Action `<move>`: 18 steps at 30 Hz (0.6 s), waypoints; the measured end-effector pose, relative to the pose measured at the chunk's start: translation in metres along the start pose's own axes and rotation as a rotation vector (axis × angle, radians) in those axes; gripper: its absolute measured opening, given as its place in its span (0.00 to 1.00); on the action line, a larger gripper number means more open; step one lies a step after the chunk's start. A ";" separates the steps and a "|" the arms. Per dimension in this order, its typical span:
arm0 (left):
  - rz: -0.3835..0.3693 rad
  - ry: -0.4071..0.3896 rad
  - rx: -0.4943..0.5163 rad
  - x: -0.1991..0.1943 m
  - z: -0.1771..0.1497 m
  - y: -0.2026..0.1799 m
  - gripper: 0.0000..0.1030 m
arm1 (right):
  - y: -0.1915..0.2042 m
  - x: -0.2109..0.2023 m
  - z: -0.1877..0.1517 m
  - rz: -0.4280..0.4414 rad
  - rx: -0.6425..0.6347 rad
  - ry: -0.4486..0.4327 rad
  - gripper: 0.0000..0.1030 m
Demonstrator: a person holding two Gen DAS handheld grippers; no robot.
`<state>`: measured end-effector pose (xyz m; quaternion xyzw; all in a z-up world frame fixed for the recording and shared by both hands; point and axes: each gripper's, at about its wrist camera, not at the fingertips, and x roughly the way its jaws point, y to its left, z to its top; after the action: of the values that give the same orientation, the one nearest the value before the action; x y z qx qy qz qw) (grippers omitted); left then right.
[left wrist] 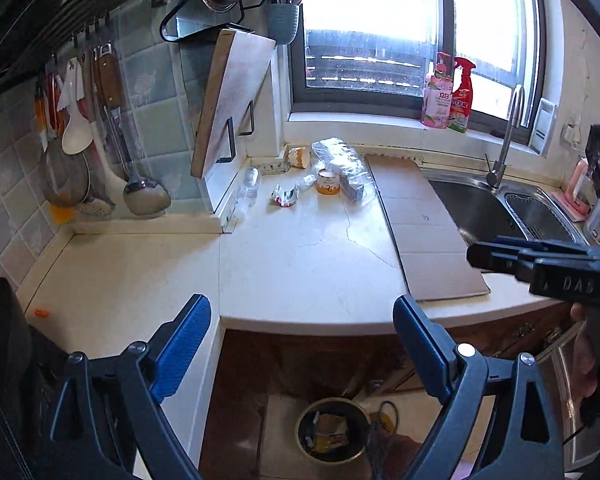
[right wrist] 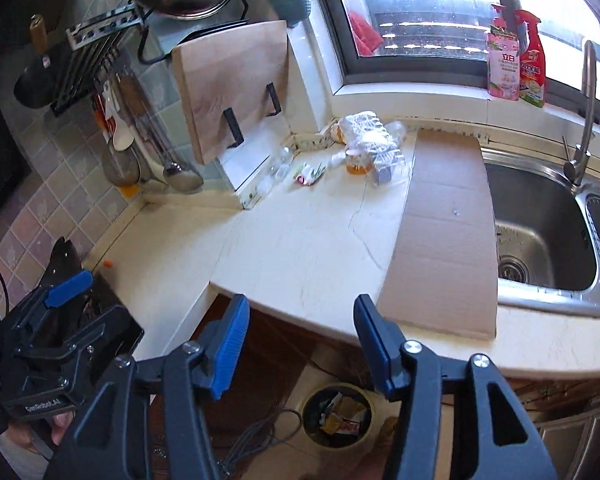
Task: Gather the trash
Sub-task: 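Raise both grippers from the bin back up to the counter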
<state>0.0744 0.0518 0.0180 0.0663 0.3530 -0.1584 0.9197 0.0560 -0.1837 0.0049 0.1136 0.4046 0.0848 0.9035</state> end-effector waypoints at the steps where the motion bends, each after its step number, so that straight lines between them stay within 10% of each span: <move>1: 0.010 -0.001 0.003 0.006 0.004 -0.001 0.89 | -0.007 0.007 0.013 0.008 -0.007 0.003 0.54; 18: 0.189 0.269 -0.062 0.253 0.131 -0.014 0.89 | -0.155 0.182 0.218 0.131 0.081 0.124 0.64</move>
<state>0.3293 -0.0540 -0.0547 0.0913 0.4698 -0.0499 0.8766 0.3486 -0.3173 -0.0263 0.1707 0.4546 0.1342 0.8638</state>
